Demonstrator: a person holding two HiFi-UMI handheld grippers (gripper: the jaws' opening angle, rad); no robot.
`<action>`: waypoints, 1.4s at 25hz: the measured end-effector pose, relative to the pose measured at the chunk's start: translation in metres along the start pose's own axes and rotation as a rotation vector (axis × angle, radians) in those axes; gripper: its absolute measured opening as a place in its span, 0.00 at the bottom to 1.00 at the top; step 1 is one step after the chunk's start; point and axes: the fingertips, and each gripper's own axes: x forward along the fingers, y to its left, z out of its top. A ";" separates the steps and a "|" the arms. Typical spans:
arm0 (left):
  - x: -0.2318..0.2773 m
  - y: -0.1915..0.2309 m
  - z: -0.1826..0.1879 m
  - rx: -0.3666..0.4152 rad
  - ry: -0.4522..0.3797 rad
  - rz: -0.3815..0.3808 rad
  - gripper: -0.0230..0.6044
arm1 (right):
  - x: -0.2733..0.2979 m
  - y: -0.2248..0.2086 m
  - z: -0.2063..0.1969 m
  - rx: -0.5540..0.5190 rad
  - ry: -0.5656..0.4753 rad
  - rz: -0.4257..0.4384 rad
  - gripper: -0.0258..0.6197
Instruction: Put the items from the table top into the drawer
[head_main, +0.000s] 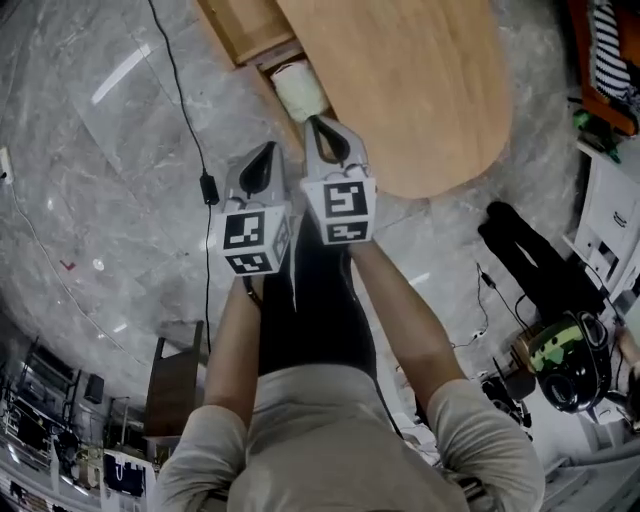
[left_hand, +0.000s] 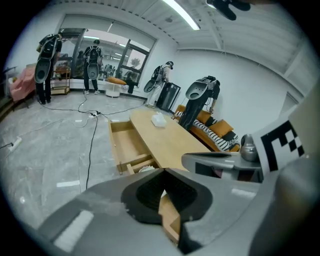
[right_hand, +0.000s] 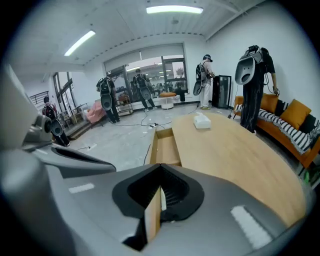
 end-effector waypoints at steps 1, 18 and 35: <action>-0.006 -0.005 0.006 0.011 -0.004 -0.005 0.07 | -0.008 0.003 0.007 0.003 -0.007 0.011 0.05; -0.151 -0.085 0.194 0.183 -0.272 -0.018 0.07 | -0.189 0.049 0.209 -0.197 -0.333 0.059 0.05; -0.230 -0.176 0.297 0.296 -0.515 -0.125 0.07 | -0.308 0.044 0.320 -0.212 -0.597 -0.037 0.05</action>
